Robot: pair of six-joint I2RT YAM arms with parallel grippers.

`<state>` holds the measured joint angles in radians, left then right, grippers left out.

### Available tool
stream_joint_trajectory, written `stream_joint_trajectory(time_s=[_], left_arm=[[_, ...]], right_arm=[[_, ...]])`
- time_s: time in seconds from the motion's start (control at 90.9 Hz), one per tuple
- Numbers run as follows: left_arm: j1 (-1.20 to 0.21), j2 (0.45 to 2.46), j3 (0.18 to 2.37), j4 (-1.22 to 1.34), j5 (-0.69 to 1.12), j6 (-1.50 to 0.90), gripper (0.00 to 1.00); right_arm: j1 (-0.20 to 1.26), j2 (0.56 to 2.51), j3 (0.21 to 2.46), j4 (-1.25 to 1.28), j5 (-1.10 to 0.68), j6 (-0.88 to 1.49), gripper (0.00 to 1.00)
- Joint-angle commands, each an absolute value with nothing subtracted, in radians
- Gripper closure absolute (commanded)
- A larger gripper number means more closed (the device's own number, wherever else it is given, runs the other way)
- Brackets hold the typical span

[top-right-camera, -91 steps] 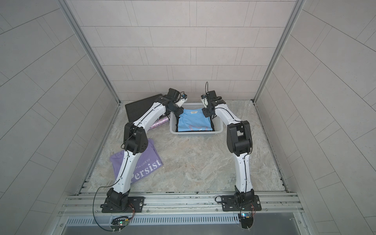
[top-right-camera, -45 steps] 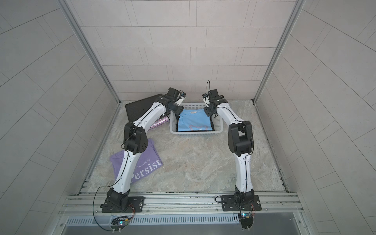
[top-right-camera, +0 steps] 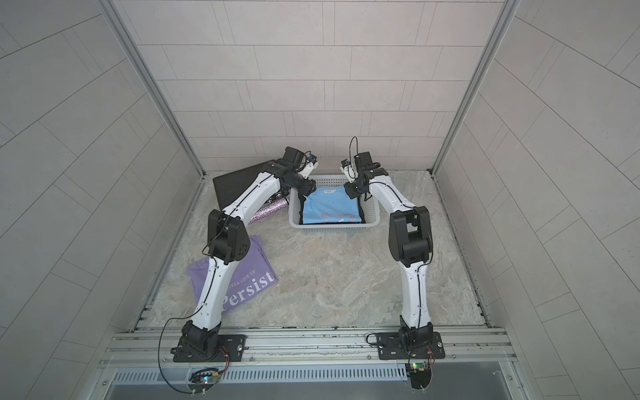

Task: Put the folded t-shirts into the basket
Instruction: Place the T-shirt in the bin.

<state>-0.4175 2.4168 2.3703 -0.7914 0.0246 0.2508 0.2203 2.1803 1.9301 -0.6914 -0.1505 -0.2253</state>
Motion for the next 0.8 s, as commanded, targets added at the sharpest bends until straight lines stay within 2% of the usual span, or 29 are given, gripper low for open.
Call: stream_joint_trajectory(time_s=[0.0,0.198,0.385,0.649,0.792], left_arm=[[-0.421,2.459,2.373,-0.824,0.038,0.245,0.38],[-0.421,2.527,2.41,-0.84,-0.034,0.27,0.37],[-0.421,2.545,2.466,-0.886,-0.067,0.276,0.33],[-0.422,2.402,2.465,-0.906,0.018,0.263,0.28],[-0.421,2.295,2.391,-0.911,0.051,0.267,0.24]], right_arm=[[0.215,2.221,1.954,-0.714,-0.128,-0.216,0.6],[0.215,2.273,1.996,-0.771,-0.13,-0.226,0.59],[0.212,2.258,2.031,-0.814,-0.134,-0.238,0.58],[0.213,2.091,2.008,-0.844,-0.253,-0.238,0.56],[0.226,1.99,1.929,-0.84,-0.31,-0.251,0.54]])
